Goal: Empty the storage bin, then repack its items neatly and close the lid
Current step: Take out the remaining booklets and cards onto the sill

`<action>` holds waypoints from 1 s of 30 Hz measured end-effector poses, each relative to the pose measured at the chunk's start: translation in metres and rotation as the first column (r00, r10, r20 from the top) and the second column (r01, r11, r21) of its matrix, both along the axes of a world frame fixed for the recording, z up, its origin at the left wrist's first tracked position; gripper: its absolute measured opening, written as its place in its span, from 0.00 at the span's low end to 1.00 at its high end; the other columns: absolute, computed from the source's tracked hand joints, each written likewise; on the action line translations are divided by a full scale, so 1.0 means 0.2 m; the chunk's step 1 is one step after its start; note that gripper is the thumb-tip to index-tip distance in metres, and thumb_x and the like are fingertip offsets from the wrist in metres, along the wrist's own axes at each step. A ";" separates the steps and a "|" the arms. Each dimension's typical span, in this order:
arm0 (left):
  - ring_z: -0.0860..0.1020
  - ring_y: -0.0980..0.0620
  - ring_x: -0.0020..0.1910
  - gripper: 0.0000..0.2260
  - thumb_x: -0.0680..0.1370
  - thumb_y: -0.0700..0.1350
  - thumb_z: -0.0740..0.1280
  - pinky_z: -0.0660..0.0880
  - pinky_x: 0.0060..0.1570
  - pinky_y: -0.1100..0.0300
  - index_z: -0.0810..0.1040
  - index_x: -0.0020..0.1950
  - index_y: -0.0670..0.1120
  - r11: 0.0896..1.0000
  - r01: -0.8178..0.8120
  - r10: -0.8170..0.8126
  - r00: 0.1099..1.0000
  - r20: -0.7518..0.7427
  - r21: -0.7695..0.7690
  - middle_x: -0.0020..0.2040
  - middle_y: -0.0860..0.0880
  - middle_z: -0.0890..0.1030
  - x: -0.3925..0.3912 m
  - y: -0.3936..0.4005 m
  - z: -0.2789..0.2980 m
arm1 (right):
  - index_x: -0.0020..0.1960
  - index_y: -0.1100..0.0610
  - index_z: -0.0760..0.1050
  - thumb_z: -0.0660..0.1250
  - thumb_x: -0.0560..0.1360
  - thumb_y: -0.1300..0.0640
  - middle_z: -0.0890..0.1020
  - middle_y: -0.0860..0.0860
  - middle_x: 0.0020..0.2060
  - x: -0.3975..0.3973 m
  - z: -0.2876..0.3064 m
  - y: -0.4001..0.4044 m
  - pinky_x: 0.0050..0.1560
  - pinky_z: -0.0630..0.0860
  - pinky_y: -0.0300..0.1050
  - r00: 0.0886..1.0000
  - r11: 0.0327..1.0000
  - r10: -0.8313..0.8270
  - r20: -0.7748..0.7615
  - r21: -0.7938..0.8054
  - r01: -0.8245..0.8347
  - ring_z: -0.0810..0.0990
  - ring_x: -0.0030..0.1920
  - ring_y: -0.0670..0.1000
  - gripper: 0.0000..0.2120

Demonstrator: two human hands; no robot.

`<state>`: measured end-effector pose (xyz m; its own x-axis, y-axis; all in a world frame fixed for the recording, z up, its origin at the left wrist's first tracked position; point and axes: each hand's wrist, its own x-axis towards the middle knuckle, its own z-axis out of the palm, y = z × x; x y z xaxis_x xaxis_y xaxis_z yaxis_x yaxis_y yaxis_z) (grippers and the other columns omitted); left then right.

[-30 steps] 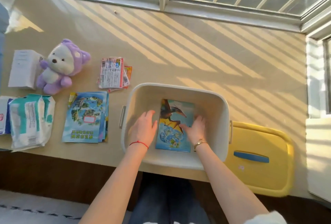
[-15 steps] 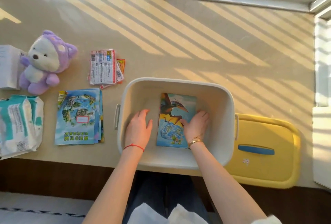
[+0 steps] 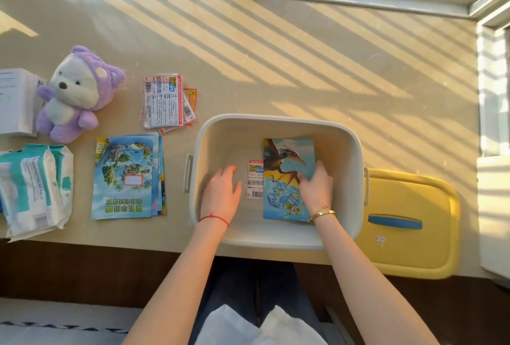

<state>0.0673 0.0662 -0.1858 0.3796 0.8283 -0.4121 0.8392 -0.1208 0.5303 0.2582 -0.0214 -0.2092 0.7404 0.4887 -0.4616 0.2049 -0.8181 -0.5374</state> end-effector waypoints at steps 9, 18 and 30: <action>0.68 0.45 0.64 0.29 0.72 0.47 0.72 0.74 0.57 0.52 0.65 0.70 0.46 0.980 0.189 -0.192 0.979 -0.069 -0.056 0.64 0.44 0.68 0.19 0.01 -0.18 | 0.54 0.54 0.71 0.68 0.77 0.59 0.80 0.45 0.45 0.06 0.22 -0.14 0.38 0.73 0.25 0.999 0.958 -0.025 0.037 0.287 0.014 0.79 0.44 0.37 0.08; 0.68 0.45 0.56 0.24 0.66 0.50 0.76 0.70 0.55 0.51 0.71 0.58 0.46 0.967 0.250 -0.235 0.947 -0.218 0.044 0.57 0.45 0.71 0.28 0.06 -0.27 | 0.57 0.49 0.71 0.68 0.76 0.59 0.78 0.38 0.45 0.06 0.18 -0.16 0.39 0.71 0.21 0.987 0.945 -0.102 -0.121 0.300 0.134 0.77 0.47 0.30 0.12; 0.78 0.56 0.41 0.12 0.71 0.47 0.73 0.73 0.44 0.63 0.78 0.53 0.53 0.989 -0.068 0.081 0.992 0.095 -0.133 0.44 0.55 0.80 0.16 0.10 0.04 | 0.60 0.55 0.73 0.68 0.76 0.58 0.82 0.50 0.53 0.07 0.29 -0.16 0.55 0.80 0.54 0.948 0.919 -0.053 -0.315 0.357 0.170 0.81 0.55 0.51 0.13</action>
